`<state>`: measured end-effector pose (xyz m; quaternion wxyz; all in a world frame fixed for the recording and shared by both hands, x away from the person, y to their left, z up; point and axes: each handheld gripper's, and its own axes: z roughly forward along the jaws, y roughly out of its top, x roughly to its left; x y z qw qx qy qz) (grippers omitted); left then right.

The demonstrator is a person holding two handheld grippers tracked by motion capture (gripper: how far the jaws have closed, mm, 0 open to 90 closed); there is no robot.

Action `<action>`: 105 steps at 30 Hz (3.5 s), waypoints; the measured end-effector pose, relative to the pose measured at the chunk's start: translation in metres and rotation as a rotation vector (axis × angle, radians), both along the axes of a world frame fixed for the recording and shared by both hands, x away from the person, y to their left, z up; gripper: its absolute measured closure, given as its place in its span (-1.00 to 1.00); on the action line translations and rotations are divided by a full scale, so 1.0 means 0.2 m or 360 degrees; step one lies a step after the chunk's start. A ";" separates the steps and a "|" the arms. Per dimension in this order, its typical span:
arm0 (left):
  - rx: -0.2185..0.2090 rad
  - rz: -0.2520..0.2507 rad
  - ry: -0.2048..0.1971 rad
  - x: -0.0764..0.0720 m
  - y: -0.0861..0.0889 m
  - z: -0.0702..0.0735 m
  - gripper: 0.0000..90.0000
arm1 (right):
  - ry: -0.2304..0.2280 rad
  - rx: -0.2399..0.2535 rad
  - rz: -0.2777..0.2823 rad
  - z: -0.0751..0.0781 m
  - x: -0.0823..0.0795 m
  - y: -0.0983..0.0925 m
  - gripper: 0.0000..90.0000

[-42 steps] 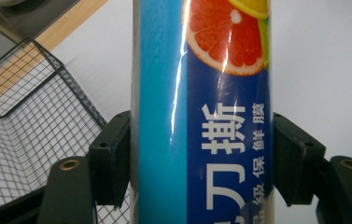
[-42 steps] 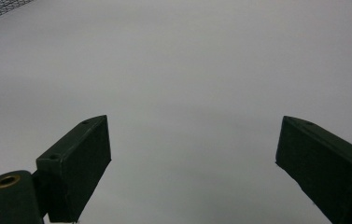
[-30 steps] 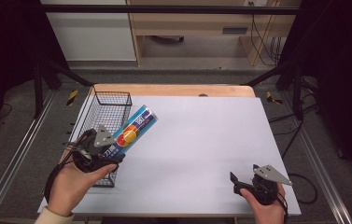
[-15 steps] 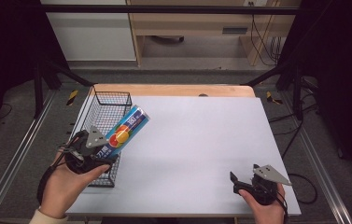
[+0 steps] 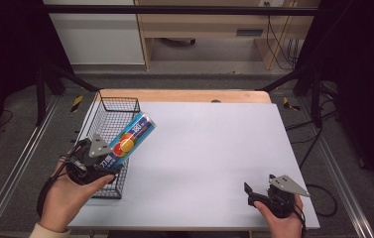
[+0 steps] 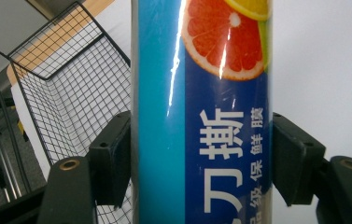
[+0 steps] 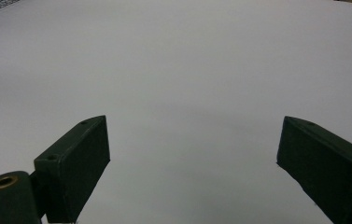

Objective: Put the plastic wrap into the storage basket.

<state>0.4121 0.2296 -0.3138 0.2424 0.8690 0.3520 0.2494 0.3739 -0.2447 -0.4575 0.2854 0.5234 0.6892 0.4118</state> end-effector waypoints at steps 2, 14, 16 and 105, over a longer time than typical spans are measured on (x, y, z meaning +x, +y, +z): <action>-0.0003 0.0006 -0.0008 0.00 0.01 0.00 -0.29 | 0.0002 0.0004 0.0004 0.00 0.00 0.00 -0.79; 0.0033 0.0105 0.0046 0.06 0.05 -0.01 -0.29 | 0.0004 -0.0004 0.0000 0.00 0.00 0.00 -0.78; 0.0025 0.0132 0.0062 0.08 0.07 -0.02 -0.29 | 0.0005 -0.0003 0.0001 0.00 0.00 0.00 -0.78; 0.0235 0.0553 0.0475 0.35 0.14 -0.16 -0.29 | 0.0022 0.0017 0.0037 0.00 0.00 0.00 -0.76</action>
